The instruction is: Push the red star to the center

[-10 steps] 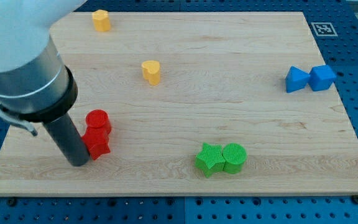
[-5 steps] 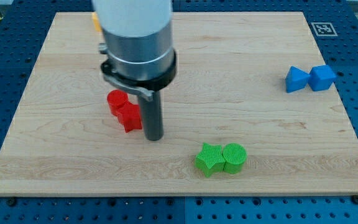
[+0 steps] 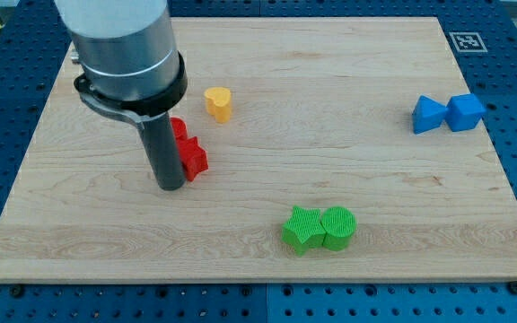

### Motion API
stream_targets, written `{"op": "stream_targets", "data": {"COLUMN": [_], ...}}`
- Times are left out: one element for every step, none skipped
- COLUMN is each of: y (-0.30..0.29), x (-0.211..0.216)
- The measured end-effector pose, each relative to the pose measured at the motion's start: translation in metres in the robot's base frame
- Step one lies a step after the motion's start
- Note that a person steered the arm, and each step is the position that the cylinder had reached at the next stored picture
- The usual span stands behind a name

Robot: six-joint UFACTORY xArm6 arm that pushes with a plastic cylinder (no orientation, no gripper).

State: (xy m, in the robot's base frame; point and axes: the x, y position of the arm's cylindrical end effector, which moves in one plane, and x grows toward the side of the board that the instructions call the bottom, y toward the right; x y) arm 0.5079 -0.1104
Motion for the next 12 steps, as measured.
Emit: {"op": "stream_targets", "data": {"y": [-0.001,0.000,0.034,0.090,0.110,0.097,0.072,0.059,0.060,0.060,0.060,0.061], "x": [-0.025,-0.031,-0.030,-0.030,-0.024,-0.012,-0.020,-0.038,-0.040,-0.046,-0.067,-0.067]}}
